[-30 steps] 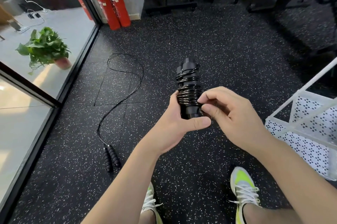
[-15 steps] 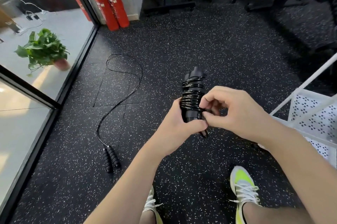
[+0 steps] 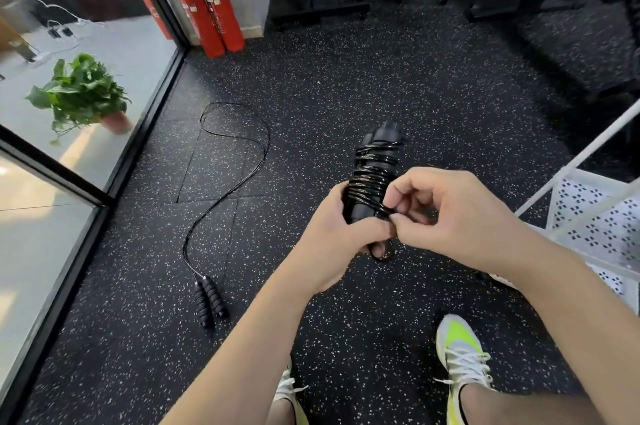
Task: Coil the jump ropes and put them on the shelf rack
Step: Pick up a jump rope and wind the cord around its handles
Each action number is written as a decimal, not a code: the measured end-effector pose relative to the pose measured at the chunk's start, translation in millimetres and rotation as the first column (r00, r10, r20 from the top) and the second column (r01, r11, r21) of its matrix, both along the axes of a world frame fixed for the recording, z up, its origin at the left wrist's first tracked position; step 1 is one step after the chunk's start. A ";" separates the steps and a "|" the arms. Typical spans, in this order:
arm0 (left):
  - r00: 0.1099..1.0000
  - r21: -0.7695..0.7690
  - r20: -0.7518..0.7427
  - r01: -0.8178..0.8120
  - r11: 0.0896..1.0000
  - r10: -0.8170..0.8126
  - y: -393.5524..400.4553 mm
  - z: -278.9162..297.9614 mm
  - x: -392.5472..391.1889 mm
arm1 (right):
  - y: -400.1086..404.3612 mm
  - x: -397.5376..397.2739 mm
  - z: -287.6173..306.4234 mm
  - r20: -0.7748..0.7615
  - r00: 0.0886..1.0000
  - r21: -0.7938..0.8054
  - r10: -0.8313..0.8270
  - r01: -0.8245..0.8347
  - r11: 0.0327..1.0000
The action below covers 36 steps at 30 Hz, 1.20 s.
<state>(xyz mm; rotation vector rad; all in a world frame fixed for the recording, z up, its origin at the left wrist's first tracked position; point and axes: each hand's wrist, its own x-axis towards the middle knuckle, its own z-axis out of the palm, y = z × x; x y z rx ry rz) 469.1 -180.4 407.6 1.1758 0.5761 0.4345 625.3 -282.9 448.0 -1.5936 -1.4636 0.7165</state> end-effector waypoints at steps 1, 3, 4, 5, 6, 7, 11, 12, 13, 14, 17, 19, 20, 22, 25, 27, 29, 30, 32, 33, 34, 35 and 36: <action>1.000 -0.005 0.011 -0.009 1.000 0.009 0.4 1.1 0.4 | -0.5 -1.3 0.0 -0.025 1.000 -0.008 0.003 -0.003 1.000; 1.000 -0.008 0.027 -0.013 1.000 0.013 1.5 4.0 1.6 | 0.6 -2.1 -0.2 -0.019 1.000 0.004 0.003 -0.003 1.000; 1.000 -0.013 0.024 -0.006 1.000 0.006 1.7 5.2 2.3 | 1.4 -1.3 -0.7 -0.004 1.000 0.018 0.002 -0.002 1.000; 1.000 -0.018 0.018 0.009 1.000 -0.009 1.4 6.0 2.7 | 1.6 0.0 -1.0 0.009 1.000 0.035 0.004 -0.004 0.999; 1.000 -0.020 0.013 0.028 0.999 -0.028 1.5 6.0 2.9 | 1.3 1.7 -0.7 0.029 1.000 0.056 0.009 -0.011 0.998; 0.999 -0.019 0.007 0.051 0.999 -0.051 1.1 5.6 2.8 | 0.5 3.0 0.1 0.067 0.998 0.084 0.016 -0.022 0.996; 0.996 -0.018 -0.024 0.081 0.997 -0.081 0.5 3.6 0.7 | -1.7 6.0 -1.2 0.321 0.947 0.201 0.022 -0.090 0.975; 0.996 -0.016 -0.025 0.083 0.996 -0.083 0.5 4.0 0.3 | -0.3 6.9 -1.8 0.358 0.934 0.221 0.018 -0.103 0.970; 0.996 -0.012 -0.021 0.091 0.996 -0.091 0.3 4.1 -0.1 | 1.1 7.6 -1.9 0.369 0.929 0.234 0.020 -0.114 0.966; 0.995 -0.004 -0.013 0.104 0.995 -0.104 0.4 4.6 -0.6 | 2.2 8.2 -1.7 0.365 0.930 0.242 0.027 -0.123 0.962; 0.988 0.021 0.004 0.154 0.988 -0.155 0.7 8.6 -2.8 | 3.0 6.6 -0.4 0.315 0.949 0.229 0.033 -0.110 0.967; 0.984 0.043 -0.004 0.179 0.983 -0.179 0.9 9.4 -4.8 | 2.1 5.7 -1.3 0.234 0.972 0.190 0.016 -0.061 0.980; 0.983 0.050 -0.009 0.181 0.982 -0.181 1.4 9.3 -5.2 | 2.0 5.8 -1.8 0.195 0.981 0.171 0.008 -0.042 0.984; 0.987 0.041 -0.012 0.161 0.986 -0.161 2.3 7.3 -5.5 | 1.3 5.1 -2.0 0.137 0.991 0.148 -0.001 -0.020 0.989; 0.988 0.053 -0.017 0.152 0.987 -0.151 3.9 10.8 -4.7 | 1.1 3.3 -0.4 0.067 0.998 0.139 0.008 -0.017 0.990; 0.987 0.066 -0.016 0.159 0.985 -0.158 5.3 12.2 -3.7 | 1.2 2.4 0.5 0.100 0.995 0.155 0.021 -0.036 0.987; 0.987 0.065 -0.037 0.160 0.985 -0.158 6.9 10.1 -3.3 | 2.5 2.5 -0.1 0.124 0.992 0.150 0.011 -0.029 0.988; 0.987 0.058 -0.052 0.154 0.986 -0.151 7.0 8.5 -3.2 | 3.2 3.4 -0.7 0.107 0.994 0.130 0.005 -0.019 0.991; 0.985 0.036 -0.081 0.154 0.987 -0.150 6.2 6.6 -3.5 | 4.2 4.4 -1.2 0.063 0.998 0.097 0.006 -0.012 0.995; 0.984 0.035 -0.072 0.167 0.985 -0.164 5.9 5.0 -3.7 | 4.2 4.0 -1.4 0.053 0.999 0.092 0.012 -0.017 0.996; 0.981 0.038 -0.061 0.186 0.982 -0.183 5.6 4.6 -3.8 | 4.0 3.8 -1.4 0.048 0.999 0.083 0.020 -0.024 0.996; 0.977 0.039 -0.051 0.209 0.977 -0.207 4.6 5.1 -3.7 | 4.0 3.9 -0.8 0.036 0.999 0.066 0.027 -0.030 0.997; 0.974 0.031 -0.038 0.226 0.974 -0.225 3.7 6.1 -3.4 | 4.1 4.5 0.3 0.020 0.999 0.047 0.028 -0.029 0.998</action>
